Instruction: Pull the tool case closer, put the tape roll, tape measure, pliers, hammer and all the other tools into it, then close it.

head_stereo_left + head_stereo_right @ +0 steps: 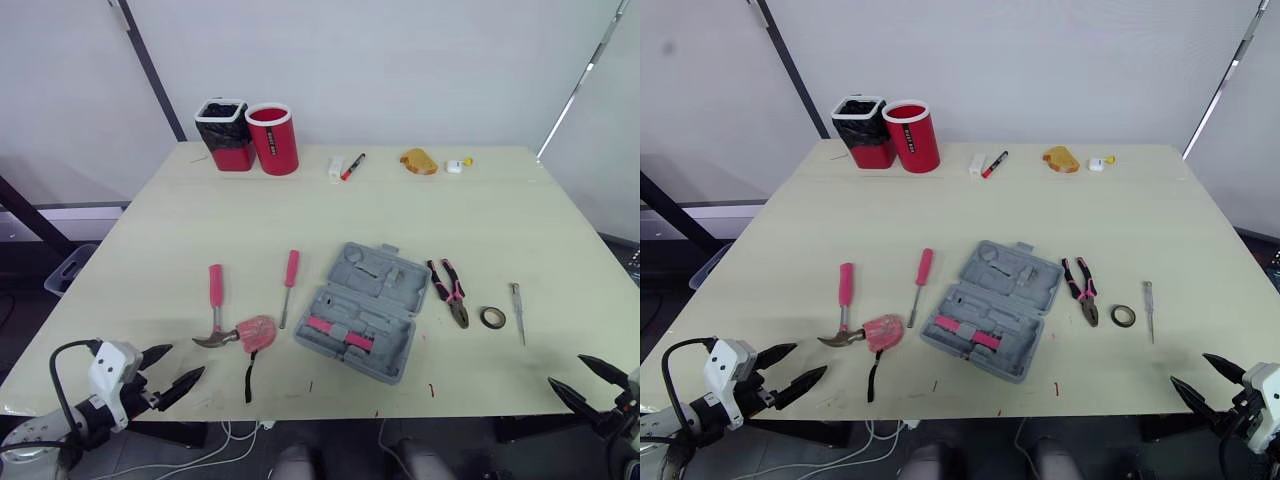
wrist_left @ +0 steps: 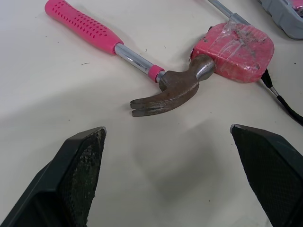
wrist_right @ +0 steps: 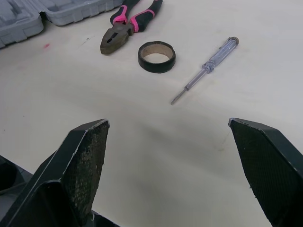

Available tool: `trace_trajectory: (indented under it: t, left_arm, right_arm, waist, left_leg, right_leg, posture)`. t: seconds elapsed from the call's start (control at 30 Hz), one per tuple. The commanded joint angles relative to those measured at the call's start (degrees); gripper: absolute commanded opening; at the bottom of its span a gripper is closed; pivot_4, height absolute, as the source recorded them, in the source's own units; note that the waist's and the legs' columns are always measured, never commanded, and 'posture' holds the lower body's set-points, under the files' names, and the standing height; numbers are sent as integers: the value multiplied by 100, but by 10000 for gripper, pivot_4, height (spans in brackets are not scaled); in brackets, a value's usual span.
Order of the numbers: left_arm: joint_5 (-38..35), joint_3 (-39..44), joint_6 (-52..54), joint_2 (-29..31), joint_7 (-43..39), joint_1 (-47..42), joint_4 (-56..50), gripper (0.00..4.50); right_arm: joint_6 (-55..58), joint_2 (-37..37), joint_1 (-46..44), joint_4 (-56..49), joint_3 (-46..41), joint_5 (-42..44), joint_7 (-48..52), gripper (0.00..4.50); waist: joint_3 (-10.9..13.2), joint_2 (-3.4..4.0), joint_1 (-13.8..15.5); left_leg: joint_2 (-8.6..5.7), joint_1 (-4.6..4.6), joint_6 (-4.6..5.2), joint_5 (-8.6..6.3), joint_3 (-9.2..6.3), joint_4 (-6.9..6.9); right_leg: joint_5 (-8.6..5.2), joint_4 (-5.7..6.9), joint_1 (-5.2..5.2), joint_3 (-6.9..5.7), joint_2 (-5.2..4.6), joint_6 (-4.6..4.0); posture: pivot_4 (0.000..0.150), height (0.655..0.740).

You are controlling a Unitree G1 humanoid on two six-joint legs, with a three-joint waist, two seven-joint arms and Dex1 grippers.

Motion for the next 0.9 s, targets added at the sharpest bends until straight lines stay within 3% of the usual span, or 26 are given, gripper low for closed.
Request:
trace_trajectory:
  t: [0.03,0.6,0.9]
  left_arm:
    - [-3,-15,-128,26,-39,-65,29,45000]
    - [21,-39,-260,53,-8,-184,125,45000]
    - [-417,24,146,316,-493,-498,-221,45000]
  right_arm:
    - [-147,-92,24,-64,-216,-2,-27,42904]
    - [-143,-114,158,-313,-256,6,-113,42904]
    - [371,-132,237,-960,-167,-29,-504,42904]
  waist:
    - [0,0,0]
    - [0,0,4]
    - [0,0,8]
  left_leg:
    - [0,0,0,0,0,0]
    - [0,0,0,0,0,0]
    - [1,0,0,0,-1,0]
  right_leg:
    - [0,0,0,0,0,0]
    - [0,0,0,0,0,0]
    - [0,2,0,0,-3,0]
  posture:
    - [1500,7400]
    - [1500,7400]
    - [1500,7400]
